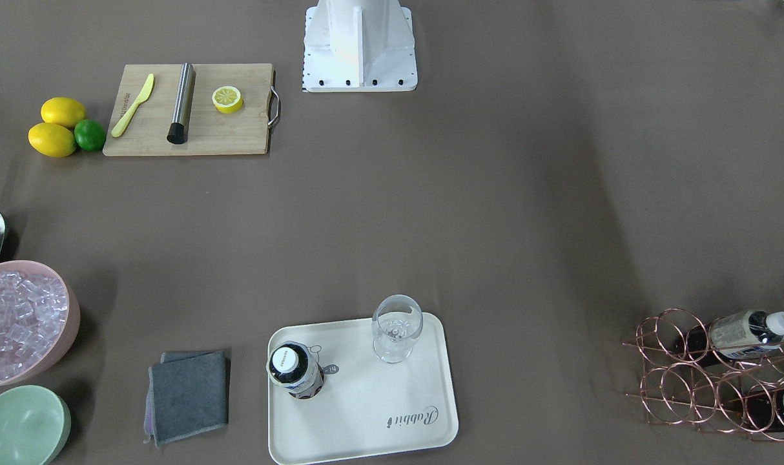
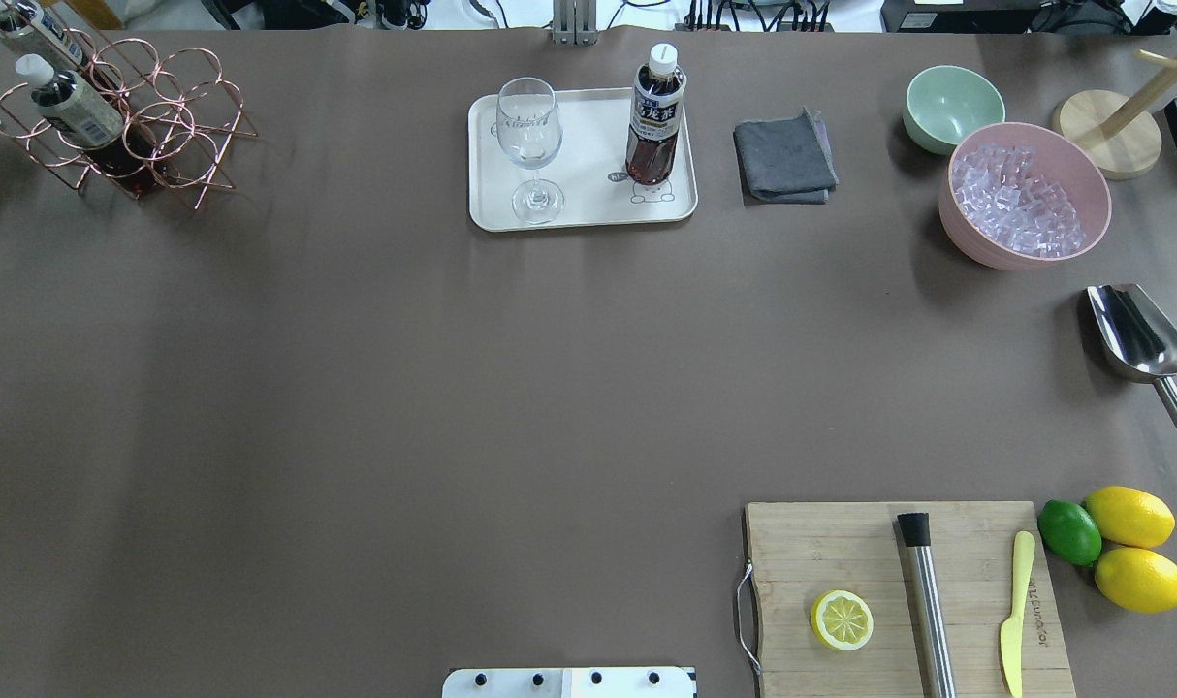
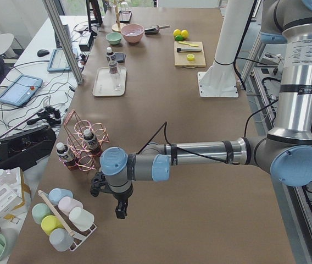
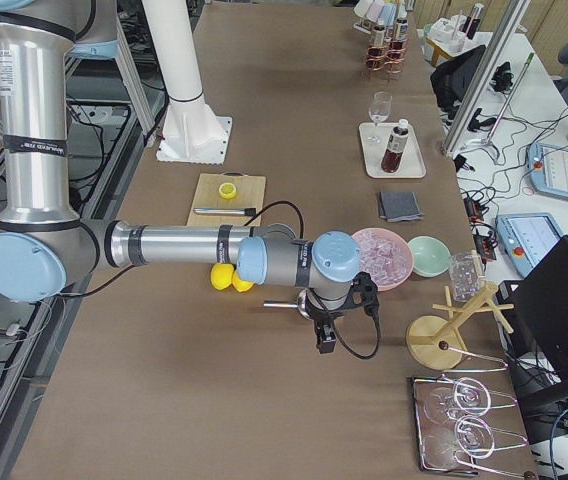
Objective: Take tea from basket to plate
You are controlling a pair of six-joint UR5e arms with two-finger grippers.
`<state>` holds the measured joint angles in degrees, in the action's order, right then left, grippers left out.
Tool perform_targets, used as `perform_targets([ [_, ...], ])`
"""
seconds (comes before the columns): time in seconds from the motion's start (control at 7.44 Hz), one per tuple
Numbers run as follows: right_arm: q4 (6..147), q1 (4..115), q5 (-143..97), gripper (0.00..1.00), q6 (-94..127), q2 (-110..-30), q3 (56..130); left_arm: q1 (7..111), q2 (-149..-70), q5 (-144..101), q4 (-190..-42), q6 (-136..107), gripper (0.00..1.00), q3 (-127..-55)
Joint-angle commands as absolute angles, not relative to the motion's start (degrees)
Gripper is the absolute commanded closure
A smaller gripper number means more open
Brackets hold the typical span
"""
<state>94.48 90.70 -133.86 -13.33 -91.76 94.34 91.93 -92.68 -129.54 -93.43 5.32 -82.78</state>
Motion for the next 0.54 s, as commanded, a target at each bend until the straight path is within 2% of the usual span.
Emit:
perform_targets([
  [0.0, 94.5, 90.7, -133.9, 0.00, -13.3, -91.8, 94.7, 91.9, -92.5, -129.4, -93.3, 5.3, 0.02, -82.8],
  [0.4, 94.5, 90.7, -133.9, 0.00, -13.3, -91.8, 94.4, 91.8, -92.6, -129.5, -93.3, 5.3, 0.02, -83.7],
])
